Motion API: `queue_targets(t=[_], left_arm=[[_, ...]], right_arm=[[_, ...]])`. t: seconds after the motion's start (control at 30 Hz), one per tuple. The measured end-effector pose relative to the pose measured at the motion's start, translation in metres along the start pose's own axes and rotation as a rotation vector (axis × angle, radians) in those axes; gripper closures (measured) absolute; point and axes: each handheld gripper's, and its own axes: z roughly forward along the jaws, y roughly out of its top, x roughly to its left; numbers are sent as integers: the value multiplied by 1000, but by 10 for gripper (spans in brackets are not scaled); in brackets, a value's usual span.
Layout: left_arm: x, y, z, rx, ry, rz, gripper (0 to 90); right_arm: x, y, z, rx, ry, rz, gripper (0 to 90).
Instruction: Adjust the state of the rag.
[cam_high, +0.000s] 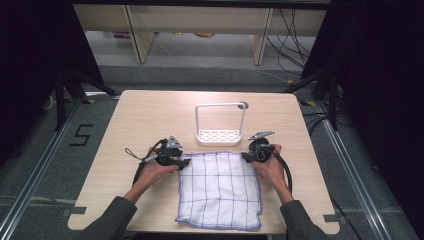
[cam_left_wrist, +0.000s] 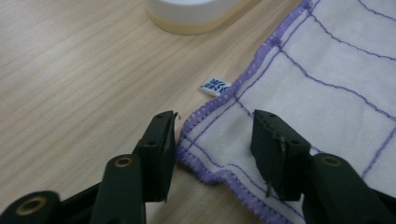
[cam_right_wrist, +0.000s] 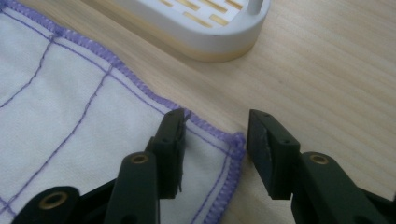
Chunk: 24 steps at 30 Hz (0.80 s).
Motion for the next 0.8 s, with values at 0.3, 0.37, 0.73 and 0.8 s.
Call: queue_targets(t=[0.3,0.37,0.73,0.8], left_arm=[[-3,-3,0,-32,-32,34,822],[-3,-3,0,-39,-28,53,833],[1,8,-14,-129,10,69,846],[2,12,-19,-138,17,79,845]], right_arm=[[3,-1,-3,19,66,21,854],[3,-1,-4,22,61,8,859],[-7,8,-30,-121,102,32,867],[-9,10,-34,-142,114,29,867]])
